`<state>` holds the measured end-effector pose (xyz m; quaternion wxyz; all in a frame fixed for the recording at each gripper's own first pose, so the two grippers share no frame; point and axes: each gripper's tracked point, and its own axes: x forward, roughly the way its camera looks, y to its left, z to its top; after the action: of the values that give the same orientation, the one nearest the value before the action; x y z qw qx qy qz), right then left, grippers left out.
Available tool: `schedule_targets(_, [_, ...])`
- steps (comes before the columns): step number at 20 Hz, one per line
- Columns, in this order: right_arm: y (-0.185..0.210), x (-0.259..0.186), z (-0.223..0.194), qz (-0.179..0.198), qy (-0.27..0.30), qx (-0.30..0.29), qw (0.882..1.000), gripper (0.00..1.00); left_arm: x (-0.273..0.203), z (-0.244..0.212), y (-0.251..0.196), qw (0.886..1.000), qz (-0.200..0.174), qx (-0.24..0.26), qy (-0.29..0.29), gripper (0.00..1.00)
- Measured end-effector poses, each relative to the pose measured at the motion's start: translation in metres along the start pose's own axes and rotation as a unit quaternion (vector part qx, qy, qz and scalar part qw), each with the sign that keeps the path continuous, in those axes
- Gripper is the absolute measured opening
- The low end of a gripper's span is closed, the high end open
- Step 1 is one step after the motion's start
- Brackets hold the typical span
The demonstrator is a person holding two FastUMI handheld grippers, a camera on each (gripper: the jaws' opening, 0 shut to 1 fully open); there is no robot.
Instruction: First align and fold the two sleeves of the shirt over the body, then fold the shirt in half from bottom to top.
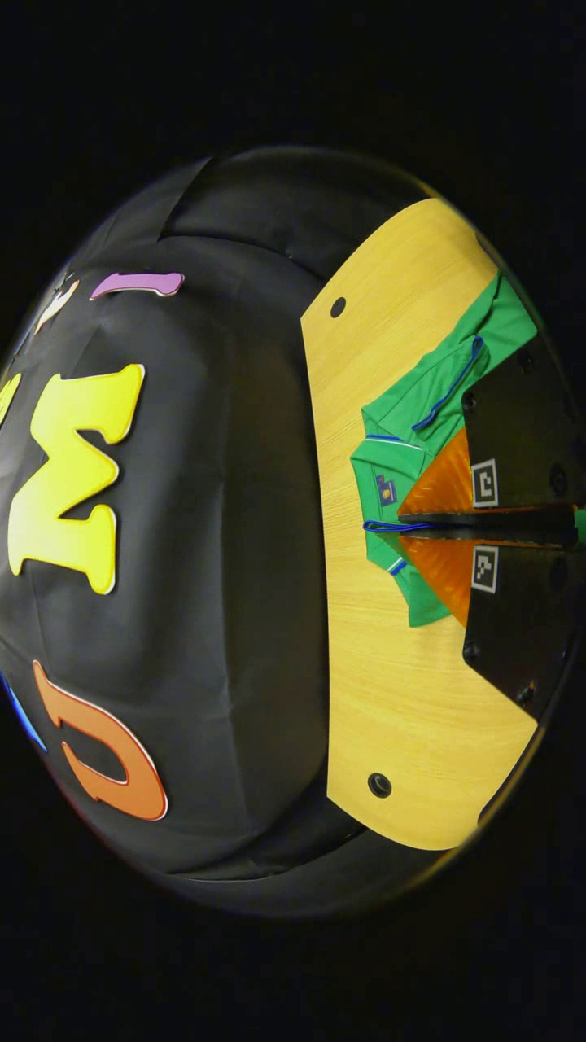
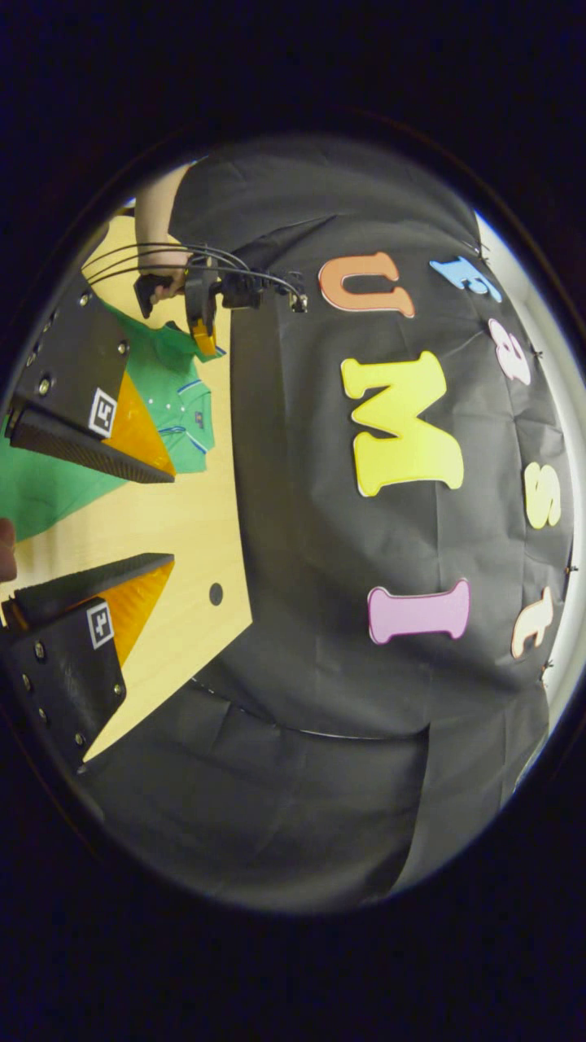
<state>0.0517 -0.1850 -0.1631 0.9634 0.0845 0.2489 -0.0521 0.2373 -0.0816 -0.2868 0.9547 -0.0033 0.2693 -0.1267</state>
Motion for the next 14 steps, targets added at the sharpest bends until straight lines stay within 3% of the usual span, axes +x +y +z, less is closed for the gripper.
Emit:
schedule_targets(3, [-0.007,0.001,-0.002,-0.002,0.003,-0.001,1.0,0.59,0.013,-0.016,-0.026,1.0,-0.017,-0.005,0.018,0.05])
schedule_targets(5, [-0.008,0.0,0.0,-0.003,0.003,-0.007,1.0,0.59,0.015,-0.029,-0.037,0.999,-0.024,-0.008,0.034,0.12])
schedule_targets(8, [0.0,0.0,0.004,0.006,0.001,-0.026,1.0,0.59,0.001,-0.032,-0.038,1.0,-0.011,-0.003,0.028,1.0])
schedule_targets(14, [0.019,0.017,-0.008,0.023,0.02,-0.058,0.998,0.58,-0.063,-0.027,-0.005,1.0,0.019,0.009,0.001,1.0])
